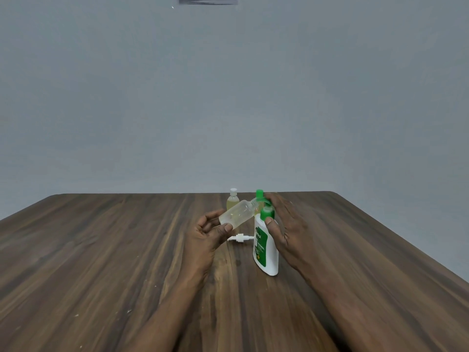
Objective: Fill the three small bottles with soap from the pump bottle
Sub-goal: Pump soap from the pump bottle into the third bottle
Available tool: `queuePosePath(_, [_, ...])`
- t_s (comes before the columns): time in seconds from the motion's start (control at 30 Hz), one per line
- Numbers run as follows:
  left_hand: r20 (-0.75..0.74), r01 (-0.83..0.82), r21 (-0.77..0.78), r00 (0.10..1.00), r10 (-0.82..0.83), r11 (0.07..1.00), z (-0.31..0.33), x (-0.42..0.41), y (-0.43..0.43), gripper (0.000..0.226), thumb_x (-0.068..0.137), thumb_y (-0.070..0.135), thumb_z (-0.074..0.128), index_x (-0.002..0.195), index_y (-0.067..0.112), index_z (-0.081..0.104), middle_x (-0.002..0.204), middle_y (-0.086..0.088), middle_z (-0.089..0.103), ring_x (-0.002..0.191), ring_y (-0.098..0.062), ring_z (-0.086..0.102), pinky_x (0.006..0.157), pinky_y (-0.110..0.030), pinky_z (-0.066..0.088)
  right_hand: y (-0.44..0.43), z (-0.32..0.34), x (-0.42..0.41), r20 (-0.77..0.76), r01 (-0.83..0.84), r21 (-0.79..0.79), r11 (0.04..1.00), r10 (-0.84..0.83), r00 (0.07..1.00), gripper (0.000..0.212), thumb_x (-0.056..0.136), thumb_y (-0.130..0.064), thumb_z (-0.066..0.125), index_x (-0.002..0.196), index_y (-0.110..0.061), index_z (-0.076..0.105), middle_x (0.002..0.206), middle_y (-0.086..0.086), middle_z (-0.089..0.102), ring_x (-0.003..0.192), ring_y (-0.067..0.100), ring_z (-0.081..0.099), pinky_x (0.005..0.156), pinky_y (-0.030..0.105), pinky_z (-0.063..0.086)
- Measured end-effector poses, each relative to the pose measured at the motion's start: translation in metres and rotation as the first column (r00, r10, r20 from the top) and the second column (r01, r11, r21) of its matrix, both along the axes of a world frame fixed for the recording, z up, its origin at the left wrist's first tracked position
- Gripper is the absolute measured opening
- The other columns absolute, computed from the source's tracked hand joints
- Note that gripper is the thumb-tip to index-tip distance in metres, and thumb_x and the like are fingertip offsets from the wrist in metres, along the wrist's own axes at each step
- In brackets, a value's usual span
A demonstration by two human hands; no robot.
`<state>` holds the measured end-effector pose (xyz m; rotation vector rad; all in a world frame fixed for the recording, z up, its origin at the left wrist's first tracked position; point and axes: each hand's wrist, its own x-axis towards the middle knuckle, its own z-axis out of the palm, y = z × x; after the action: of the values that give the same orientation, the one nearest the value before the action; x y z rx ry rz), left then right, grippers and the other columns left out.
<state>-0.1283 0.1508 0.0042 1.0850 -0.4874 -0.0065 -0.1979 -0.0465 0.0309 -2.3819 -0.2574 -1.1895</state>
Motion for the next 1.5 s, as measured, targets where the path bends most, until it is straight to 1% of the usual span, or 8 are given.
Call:
queuePosePath(0.17, [0.02, 0.009, 0.0, 1.0, -0.009, 1.0, -0.001, 0.002, 0.001, 0.05, 0.069, 0.018, 0.081, 0.117, 0.011, 0.069, 0.108, -0.008, 0.077, 0.097, -0.023, 0.076, 0.083, -0.034, 0.063, 0.001, 0.003, -0.002, -0.019, -0.041, 0.012, 0.999, 0.041, 0.999, 0.051, 0.094, -0.037, 0.039, 0.143, -0.022, 0.037, 0.143, -0.007, 0.045, 0.131, 0.011, 0.042, 0.106, 0.041, 0.038])
queuePosePath(0.43, [-0.013, 0.032, -0.044, 0.999, -0.032, 0.999, -0.003, 0.004, 0.001, 0.05, 0.069, 0.015, 0.08, 0.118, 0.01, 0.07, 0.11, -0.011, 0.077, 0.103, -0.026, 0.074, 0.084, -0.035, 0.062, -0.001, -0.006, 0.001, -0.034, -0.016, 0.034, 0.999, 0.017, 0.999, 0.047, 0.095, -0.036, 0.038, 0.141, -0.044, 0.03, 0.136, -0.019, 0.044, 0.123, 0.001, 0.045, 0.106, 0.035, 0.04])
queuePosePath(0.7, [0.02, 0.017, -0.02, 1.0, -0.017, 1.0, -0.005, 0.002, 0.002, 0.047, 0.067, 0.026, 0.089, 0.112, 0.024, 0.076, 0.11, -0.009, 0.076, 0.1, -0.026, 0.075, 0.087, -0.039, 0.061, 0.004, 0.003, -0.002, -0.001, -0.062, 0.079, 0.995, 0.062, 0.998, 0.045, 0.096, -0.023, 0.042, 0.141, -0.02, 0.042, 0.139, -0.009, 0.049, 0.128, 0.01, 0.046, 0.105, 0.041, 0.041])
queuePosePath(0.83, [0.034, -0.002, 0.001, 0.999, 0.002, 1.0, -0.005, 0.002, 0.002, 0.041, 0.071, 0.019, 0.088, 0.11, 0.025, 0.076, 0.108, -0.008, 0.077, 0.097, -0.025, 0.076, 0.086, -0.038, 0.062, 0.004, 0.003, -0.003, -0.012, -0.068, 0.062, 0.996, 0.069, 0.998, 0.042, 0.097, -0.025, 0.041, 0.139, -0.022, 0.043, 0.14, -0.01, 0.048, 0.128, 0.012, 0.046, 0.104, 0.043, 0.041])
queuePosePath(0.97, [0.018, 0.002, -0.014, 1.0, -0.002, 1.0, -0.006, 0.001, 0.001, 0.045, 0.069, 0.017, 0.084, 0.113, 0.019, 0.075, 0.108, -0.008, 0.077, 0.097, -0.025, 0.076, 0.085, -0.037, 0.062, 0.002, -0.003, -0.002, 0.02, -0.055, 0.043, 0.998, 0.054, 0.998, 0.04, 0.097, -0.033, 0.037, 0.137, -0.035, 0.04, 0.136, -0.016, 0.048, 0.122, 0.013, 0.049, 0.102, 0.041, 0.043])
queuePosePath(1.1, [0.015, -0.002, -0.014, 1.0, 0.003, 1.0, -0.008, 0.0, 0.0, 0.045, 0.068, 0.017, 0.082, 0.113, 0.017, 0.074, 0.108, -0.007, 0.077, 0.101, -0.026, 0.074, 0.081, -0.033, 0.062, 0.0, -0.006, 0.0, 0.003, -0.05, 0.043, 0.998, 0.05, 0.999, 0.044, 0.097, -0.032, 0.039, 0.141, -0.026, 0.039, 0.134, -0.009, 0.051, 0.121, 0.013, 0.05, 0.102, 0.042, 0.043])
queuePosePath(1.37, [0.036, 0.001, -0.028, 0.999, 0.0, 1.0, -0.005, -0.001, 0.0, 0.051, 0.07, 0.015, 0.08, 0.119, 0.011, 0.07, 0.108, -0.005, 0.077, 0.103, -0.024, 0.074, 0.08, -0.032, 0.063, 0.002, 0.001, -0.002, 0.017, -0.05, 0.038, 0.998, 0.05, 0.999, 0.045, 0.096, -0.025, 0.042, 0.141, -0.024, 0.04, 0.135, -0.012, 0.05, 0.123, 0.01, 0.049, 0.103, 0.032, 0.041])
queuePosePath(1.5, [0.035, -0.008, -0.028, 0.999, 0.009, 1.0, -0.006, -0.001, 0.0, 0.05, 0.069, 0.014, 0.081, 0.118, 0.012, 0.07, 0.109, -0.004, 0.077, 0.102, -0.023, 0.074, 0.079, -0.031, 0.063, 0.002, -0.003, -0.001, 0.03, -0.031, 0.018, 0.999, 0.031, 0.999, 0.041, 0.097, -0.033, 0.038, 0.138, -0.031, 0.04, 0.129, -0.024, 0.046, 0.12, 0.006, 0.049, 0.102, 0.026, 0.04])
